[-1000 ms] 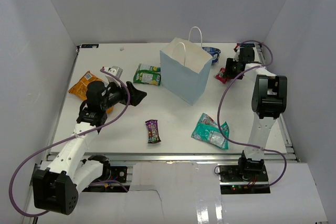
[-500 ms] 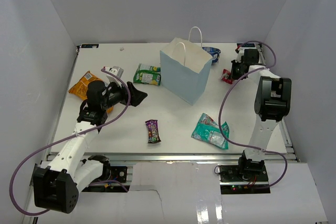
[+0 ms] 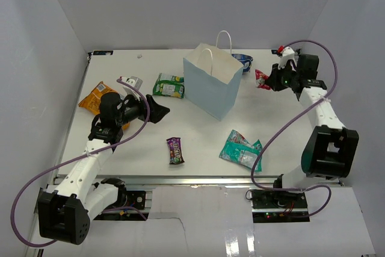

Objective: Place the snacks into the paper bag

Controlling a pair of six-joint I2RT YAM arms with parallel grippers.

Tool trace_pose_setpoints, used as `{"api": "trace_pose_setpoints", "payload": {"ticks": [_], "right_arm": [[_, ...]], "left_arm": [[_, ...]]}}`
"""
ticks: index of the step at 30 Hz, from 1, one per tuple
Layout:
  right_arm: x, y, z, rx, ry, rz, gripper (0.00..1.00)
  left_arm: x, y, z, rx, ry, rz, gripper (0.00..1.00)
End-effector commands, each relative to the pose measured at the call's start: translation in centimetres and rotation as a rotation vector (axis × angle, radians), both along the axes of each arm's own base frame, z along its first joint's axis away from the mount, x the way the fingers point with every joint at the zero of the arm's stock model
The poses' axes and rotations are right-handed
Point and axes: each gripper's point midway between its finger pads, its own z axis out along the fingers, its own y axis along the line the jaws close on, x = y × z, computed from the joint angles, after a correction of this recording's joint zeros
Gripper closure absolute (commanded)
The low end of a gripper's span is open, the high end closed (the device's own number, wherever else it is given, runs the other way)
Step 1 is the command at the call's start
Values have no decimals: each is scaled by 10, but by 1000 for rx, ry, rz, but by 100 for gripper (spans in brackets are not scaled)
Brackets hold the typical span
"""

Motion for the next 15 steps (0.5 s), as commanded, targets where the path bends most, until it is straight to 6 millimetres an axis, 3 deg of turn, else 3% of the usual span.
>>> {"api": "trace_pose_setpoints", "payload": {"ticks": [1, 3, 4, 5, 6, 8, 9, 11, 12, 14, 15], "right_arm": [[-27, 30, 70, -2, -169, 172, 92], [-37, 46, 98, -45, -245, 228, 92], [-46, 51, 126, -71, -308, 232, 92], [-50, 55, 138, -87, -339, 239, 92], [-60, 80, 152, -100, -378, 304, 92], [-69, 91, 182, -140, -453, 305, 92], [-76, 109, 190, -143, -481, 346, 92], [-76, 118, 211, -167, -527, 339, 92], [-76, 132, 211, -174, -527, 368, 92], [-72, 139, 223, -193, -548, 363, 92], [-69, 154, 216, -199, -534, 392, 92]], "left_arm": [[0, -2, 17, -14, -42, -24, 2], [0, -3, 17, -14, -41, -25, 2], [0, -3, 17, -14, -42, -27, 2], [0, -3, 17, -14, -43, -28, 2], [0, -3, 16, -12, -41, -26, 2], [0, -2, 17, -10, -44, -23, 2], [0, -2, 16, -8, -45, -22, 2], [1, -1, 15, -5, -43, -19, 2], [1, -2, 15, -5, -43, -21, 2], [2, -1, 13, -2, -38, -17, 2], [2, -1, 13, -1, -41, -17, 2]]}}
